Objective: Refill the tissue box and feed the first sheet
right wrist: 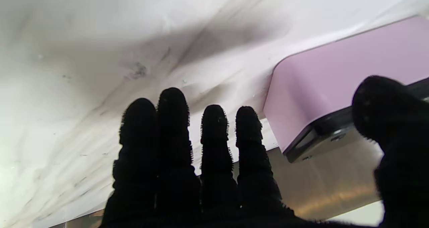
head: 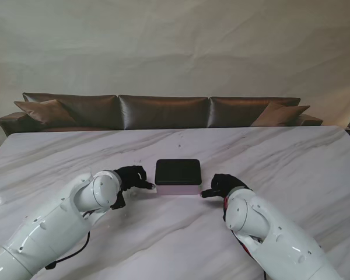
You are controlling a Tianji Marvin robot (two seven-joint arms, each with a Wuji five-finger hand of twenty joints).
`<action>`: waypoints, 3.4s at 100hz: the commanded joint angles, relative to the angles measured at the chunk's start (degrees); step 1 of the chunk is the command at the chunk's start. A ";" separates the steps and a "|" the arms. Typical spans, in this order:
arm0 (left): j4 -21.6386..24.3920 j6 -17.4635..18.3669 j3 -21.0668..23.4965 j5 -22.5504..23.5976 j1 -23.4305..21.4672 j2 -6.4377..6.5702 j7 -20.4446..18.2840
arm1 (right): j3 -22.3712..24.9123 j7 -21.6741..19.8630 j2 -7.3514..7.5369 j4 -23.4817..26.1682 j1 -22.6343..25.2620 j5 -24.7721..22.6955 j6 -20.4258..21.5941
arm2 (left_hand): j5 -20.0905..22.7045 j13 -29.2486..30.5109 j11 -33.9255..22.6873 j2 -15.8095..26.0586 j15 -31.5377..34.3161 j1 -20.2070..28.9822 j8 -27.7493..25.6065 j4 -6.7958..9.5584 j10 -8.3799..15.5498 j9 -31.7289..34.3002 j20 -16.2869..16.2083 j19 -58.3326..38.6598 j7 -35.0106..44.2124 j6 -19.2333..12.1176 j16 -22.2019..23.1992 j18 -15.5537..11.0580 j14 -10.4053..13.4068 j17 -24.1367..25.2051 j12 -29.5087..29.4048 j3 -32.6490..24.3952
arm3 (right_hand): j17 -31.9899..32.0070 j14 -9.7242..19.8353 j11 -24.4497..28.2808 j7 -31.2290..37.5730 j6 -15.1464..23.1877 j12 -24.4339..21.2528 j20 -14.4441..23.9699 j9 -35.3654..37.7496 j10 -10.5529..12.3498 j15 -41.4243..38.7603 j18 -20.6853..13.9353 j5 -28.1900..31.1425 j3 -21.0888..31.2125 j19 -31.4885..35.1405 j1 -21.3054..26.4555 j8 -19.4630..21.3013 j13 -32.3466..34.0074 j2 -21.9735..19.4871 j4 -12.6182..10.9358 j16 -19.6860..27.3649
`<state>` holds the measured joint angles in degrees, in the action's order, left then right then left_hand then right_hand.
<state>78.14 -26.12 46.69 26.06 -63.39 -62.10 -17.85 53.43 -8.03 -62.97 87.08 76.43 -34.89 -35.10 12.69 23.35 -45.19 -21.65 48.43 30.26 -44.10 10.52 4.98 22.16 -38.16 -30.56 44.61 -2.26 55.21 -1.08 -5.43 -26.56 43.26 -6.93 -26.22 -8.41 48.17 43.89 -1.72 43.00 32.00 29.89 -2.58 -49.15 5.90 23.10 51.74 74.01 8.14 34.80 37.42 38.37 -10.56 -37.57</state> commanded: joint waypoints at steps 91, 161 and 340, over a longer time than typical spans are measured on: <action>-0.41 -2.09 -8.27 3.46 3.02 -0.86 -0.04 | -5.43 3.51 -2.60 -7.78 -4.86 5.30 0.99 | -1.22 -4.63 4.07 -2.40 -5.73 1.61 5.42 2.40 -2.12 -3.47 -2.93 -33.72 -3.15 4.15 -3.54 9.31 -5.87 24.36 -4.70 -0.87 | 5.19 -0.06 -0.03 0.94 -2.07 -2.12 0.56 -4.18 -1.77 1.74 -2.11 -1.53 -1.47 -6.34 2.31 -1.47 -4.12 2.12 -0.46 0.75; -8.23 -1.39 -14.28 0.29 7.49 -4.34 5.05 | -7.87 5.23 -3.81 -9.17 -6.12 7.44 1.59 | -1.53 -3.54 3.02 -1.76 -4.34 1.41 5.90 2.89 -2.74 -3.65 -3.45 -35.74 -2.18 5.05 -2.78 9.03 -5.99 22.57 -4.77 -1.15 | 4.51 -0.04 0.55 1.80 -1.92 -2.04 0.90 -2.54 -1.90 1.02 -1.88 0.62 -2.65 -5.90 4.85 -1.49 -3.11 2.53 0.41 0.56; 3.94 -2.78 0.47 -1.31 -4.13 -4.65 13.20 | -0.61 15.59 -6.82 -1.54 -1.33 10.80 -0.42 | 27.91 16.60 -5.90 12.02 10.20 6.42 -9.07 0.63 -0.95 27.23 -5.23 -50.15 17.18 -7.36 2.17 8.89 -6.62 7.50 2.81 2.81 | -8.98 0.28 2.03 16.82 12.73 1.03 1.06 32.87 1.88 -5.84 0.22 41.53 -2.16 6.22 11.89 -5.91 19.67 -0.13 8.02 -0.47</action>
<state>82.20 -28.57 47.08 25.37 -67.22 -65.75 -4.22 52.69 8.60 -69.15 86.39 76.01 -24.43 -35.01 37.91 38.84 -51.71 -12.55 57.26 33.76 -51.11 10.13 -0.80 49.09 -42.18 -32.42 56.90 4.64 56.53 7.10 -11.33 -19.14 45.71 -1.48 -35.16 -8.05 49.17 59.23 -3.41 43.17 32.17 60.66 -5.46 -52.92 8.67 62.08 48.56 78.26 17.97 28.90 56.03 40.42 -2.34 -37.42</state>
